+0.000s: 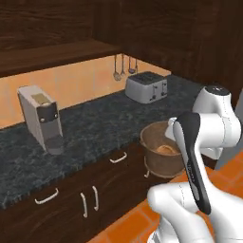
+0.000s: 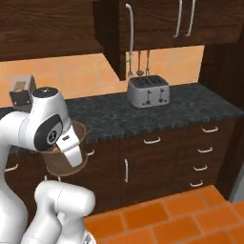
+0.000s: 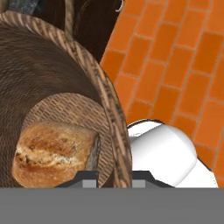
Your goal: Open the cabinet, pick up the bread from the cabinet and place it in the basket. Then move the basket to the dining counter.
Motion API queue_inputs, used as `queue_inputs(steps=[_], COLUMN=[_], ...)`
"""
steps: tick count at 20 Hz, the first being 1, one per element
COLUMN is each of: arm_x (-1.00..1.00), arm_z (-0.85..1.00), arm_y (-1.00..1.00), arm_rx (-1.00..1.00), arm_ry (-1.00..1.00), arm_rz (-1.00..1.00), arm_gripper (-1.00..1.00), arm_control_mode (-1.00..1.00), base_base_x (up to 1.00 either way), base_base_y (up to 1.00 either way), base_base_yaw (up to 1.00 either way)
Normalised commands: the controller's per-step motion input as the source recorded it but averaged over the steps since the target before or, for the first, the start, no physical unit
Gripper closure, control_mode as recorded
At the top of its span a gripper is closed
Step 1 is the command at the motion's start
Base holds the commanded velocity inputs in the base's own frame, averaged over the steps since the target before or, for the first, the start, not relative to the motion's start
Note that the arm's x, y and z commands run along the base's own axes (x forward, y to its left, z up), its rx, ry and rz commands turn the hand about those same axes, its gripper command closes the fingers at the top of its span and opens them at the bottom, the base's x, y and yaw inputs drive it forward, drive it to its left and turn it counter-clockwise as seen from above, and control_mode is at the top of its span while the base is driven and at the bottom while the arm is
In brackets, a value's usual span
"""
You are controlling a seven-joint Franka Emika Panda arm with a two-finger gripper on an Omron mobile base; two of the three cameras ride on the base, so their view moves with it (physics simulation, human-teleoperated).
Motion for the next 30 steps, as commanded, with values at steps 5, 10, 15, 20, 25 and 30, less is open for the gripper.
queue_inputs(steps=[5,10,15,20,25,30], arm_x=[0.00,0.00,0.00,0.00,0.00,0.00], arm_z=[0.00,0.00,0.00,0.00,0.00,0.00], arm_y=[0.00,0.00,0.00,0.00,0.00,0.00], arm_rx=[0.00,0.00,0.00,0.00,0.00,0.00], arm_ry=[0.00,0.00,0.00,0.00,0.00,0.00], arm_rz=[0.00,0.00,0.00,0.00,0.00,0.00], arm_gripper=[1.00,1.00,1.00,1.00,1.00,1.00], arm_control_mode=[1.00,1.00,1.00,1.00,1.00,1.00], base_base_x=[0.00,0.00,0.00,0.00,0.60,0.93], base_base_y=[-0.04,-0.06,-0.09,-0.11,0.11,-0.02], base_base_yaw=[-0.99,-0.98,-0.97,-0.98,-0.37,0.04])
